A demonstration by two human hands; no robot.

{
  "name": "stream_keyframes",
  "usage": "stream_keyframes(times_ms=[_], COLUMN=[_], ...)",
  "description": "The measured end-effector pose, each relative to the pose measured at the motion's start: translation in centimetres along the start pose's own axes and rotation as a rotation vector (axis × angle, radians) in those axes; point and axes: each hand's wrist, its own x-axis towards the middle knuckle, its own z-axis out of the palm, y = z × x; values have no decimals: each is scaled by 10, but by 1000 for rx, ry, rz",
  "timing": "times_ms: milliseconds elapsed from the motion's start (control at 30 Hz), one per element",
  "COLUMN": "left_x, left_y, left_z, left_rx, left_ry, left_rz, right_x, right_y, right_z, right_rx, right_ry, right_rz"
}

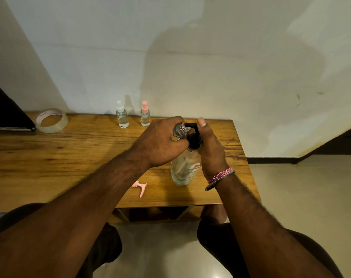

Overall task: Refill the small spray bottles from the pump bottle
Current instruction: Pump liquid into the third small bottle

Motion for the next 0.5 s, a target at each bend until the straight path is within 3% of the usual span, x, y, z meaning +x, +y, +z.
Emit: stream_keyframes(times_ms=[500], left_x=[0], left_y=[4], left_z=[-1], left_rx=[27], left_ry=[4], left_rz=[-16], right_x=[6], right_y=[6], right_z=[0], right_rx=[66], right_ry=[33], right_rz=[23])
